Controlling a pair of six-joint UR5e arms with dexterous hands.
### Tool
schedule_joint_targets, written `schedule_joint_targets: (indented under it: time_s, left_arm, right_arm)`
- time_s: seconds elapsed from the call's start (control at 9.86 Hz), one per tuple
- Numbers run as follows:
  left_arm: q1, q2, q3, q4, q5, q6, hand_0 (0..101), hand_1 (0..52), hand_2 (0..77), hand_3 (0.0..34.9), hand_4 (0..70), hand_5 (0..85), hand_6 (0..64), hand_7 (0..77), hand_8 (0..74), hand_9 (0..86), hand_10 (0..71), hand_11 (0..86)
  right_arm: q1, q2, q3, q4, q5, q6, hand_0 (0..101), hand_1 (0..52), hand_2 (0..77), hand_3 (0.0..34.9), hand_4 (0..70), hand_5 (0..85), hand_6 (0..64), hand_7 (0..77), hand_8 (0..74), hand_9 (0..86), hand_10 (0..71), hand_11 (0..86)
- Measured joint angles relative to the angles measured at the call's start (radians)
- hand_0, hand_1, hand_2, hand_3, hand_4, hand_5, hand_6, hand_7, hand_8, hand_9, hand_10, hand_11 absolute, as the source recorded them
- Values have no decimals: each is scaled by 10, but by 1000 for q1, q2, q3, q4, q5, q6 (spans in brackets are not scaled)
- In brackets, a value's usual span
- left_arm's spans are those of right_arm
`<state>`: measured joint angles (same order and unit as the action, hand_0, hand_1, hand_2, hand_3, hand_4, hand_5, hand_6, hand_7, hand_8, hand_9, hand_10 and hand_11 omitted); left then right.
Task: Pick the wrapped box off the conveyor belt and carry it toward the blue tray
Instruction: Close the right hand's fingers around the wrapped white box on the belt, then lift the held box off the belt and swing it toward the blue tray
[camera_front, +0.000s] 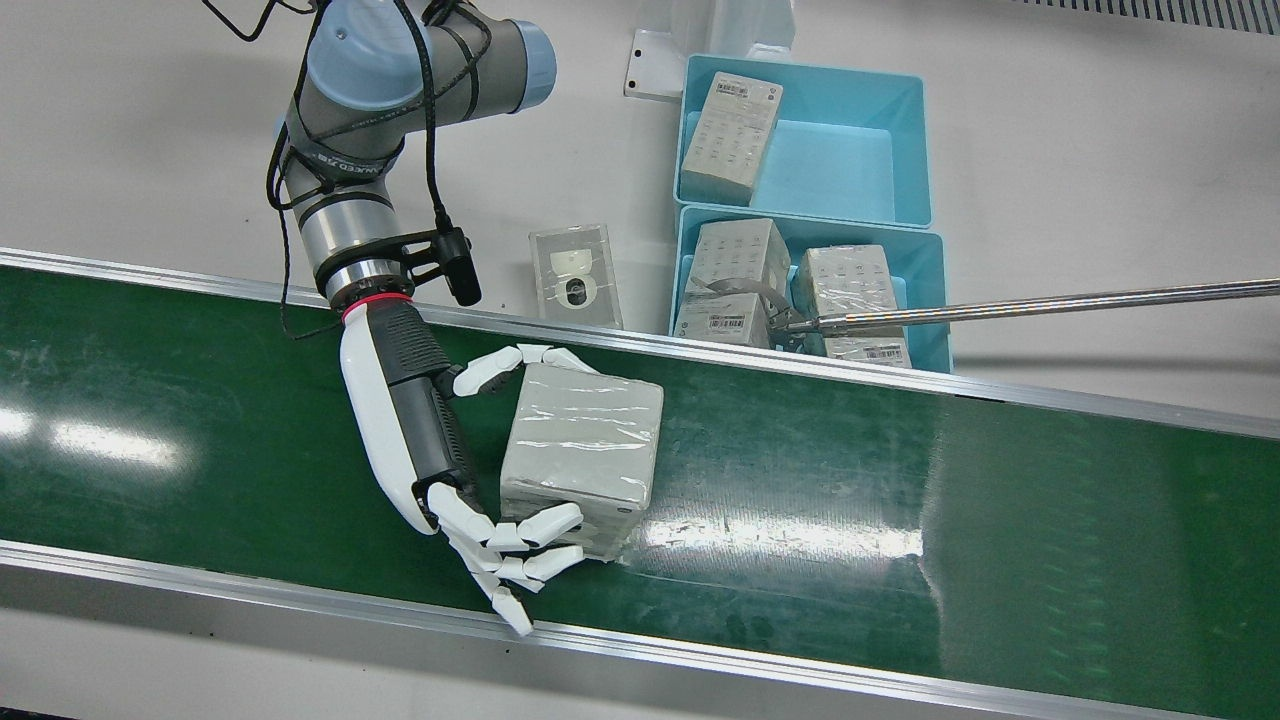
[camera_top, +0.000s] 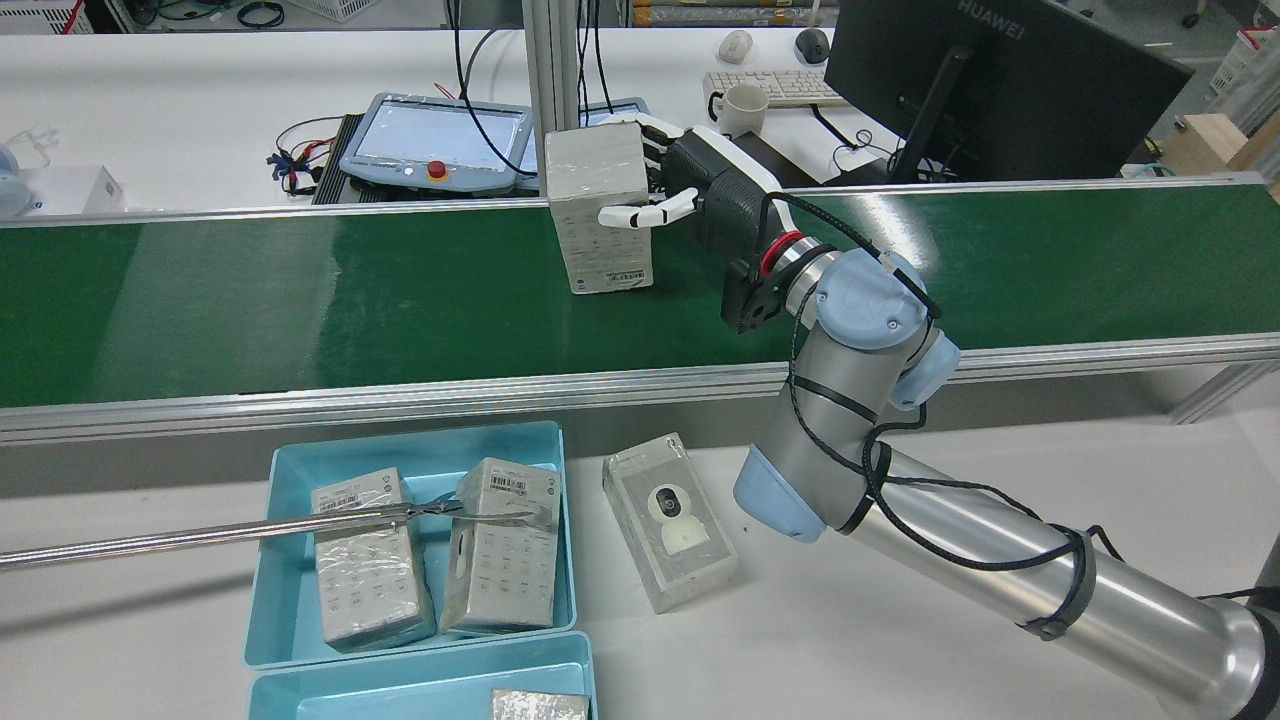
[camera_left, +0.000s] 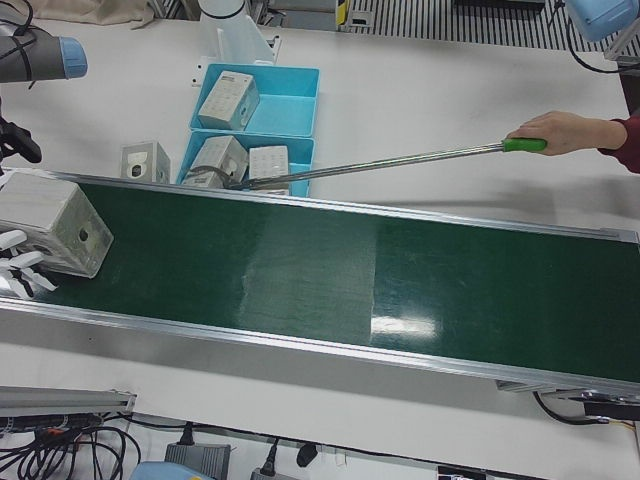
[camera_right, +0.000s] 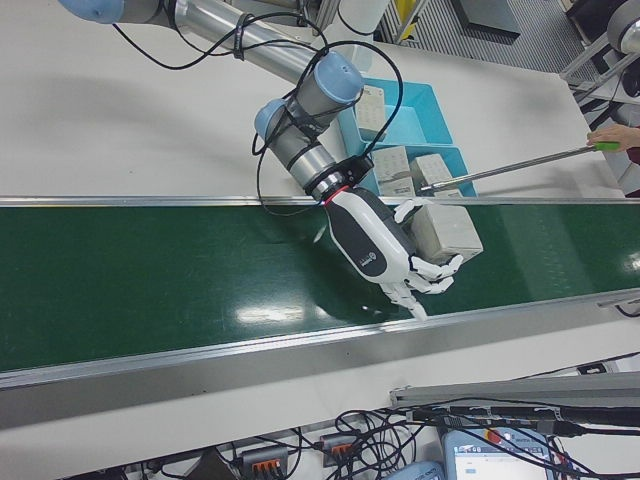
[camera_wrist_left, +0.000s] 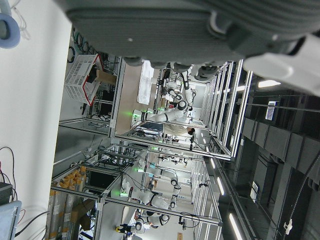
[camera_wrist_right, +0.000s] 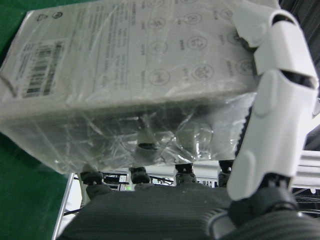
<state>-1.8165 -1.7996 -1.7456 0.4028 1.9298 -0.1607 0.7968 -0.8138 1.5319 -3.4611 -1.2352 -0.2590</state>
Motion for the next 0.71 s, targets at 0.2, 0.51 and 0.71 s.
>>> schedule_joint_targets:
  time_s: [0.2, 0.51, 0.71]
  left_arm:
    - [0, 0, 0, 0, 0, 0, 0, 0, 11, 0, 0, 5, 5, 5, 5, 0, 5, 0]
    - [0, 0, 0, 0, 0, 0, 0, 0, 11, 0, 5, 5, 0, 5, 5, 0, 5, 0]
    - [0, 0, 0, 0, 0, 0, 0, 0, 5, 0, 0, 5, 5, 5, 5, 0, 5, 0]
  right_arm:
    - [0, 4, 25, 10, 1, 5, 460, 82, 344, 298, 267, 382, 185, 436, 60, 147, 114, 164]
    - [-18, 3, 139, 9, 3, 5, 443, 44, 344, 299, 273, 431, 251, 562, 71, 169, 125, 180]
    - [-70, -2, 224, 2, 16, 4, 449, 44, 344, 299, 273, 436, 262, 578, 71, 164, 104, 169]
